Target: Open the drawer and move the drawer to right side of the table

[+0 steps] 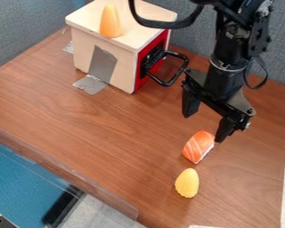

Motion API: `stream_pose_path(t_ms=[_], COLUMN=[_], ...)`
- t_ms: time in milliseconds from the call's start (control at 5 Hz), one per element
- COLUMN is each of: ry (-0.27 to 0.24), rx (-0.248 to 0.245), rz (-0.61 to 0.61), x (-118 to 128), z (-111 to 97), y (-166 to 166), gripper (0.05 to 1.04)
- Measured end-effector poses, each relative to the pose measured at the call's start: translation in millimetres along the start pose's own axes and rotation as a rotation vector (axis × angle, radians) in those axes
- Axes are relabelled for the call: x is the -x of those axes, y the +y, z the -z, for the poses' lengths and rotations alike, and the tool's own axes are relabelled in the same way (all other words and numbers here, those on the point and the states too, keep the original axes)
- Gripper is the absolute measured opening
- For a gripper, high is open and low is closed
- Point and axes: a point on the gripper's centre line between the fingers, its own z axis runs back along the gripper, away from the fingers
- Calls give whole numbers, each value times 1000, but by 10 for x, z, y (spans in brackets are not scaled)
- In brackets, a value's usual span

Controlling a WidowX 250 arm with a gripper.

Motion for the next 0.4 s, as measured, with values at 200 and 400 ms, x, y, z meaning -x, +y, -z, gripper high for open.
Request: stream_pose_path(t_ms=[200, 400], ry=[37, 65], rx=[-2, -12], rz=[1, -59], x=[46, -86], z=[101, 207], y=[0, 230], gripper=[1000, 999])
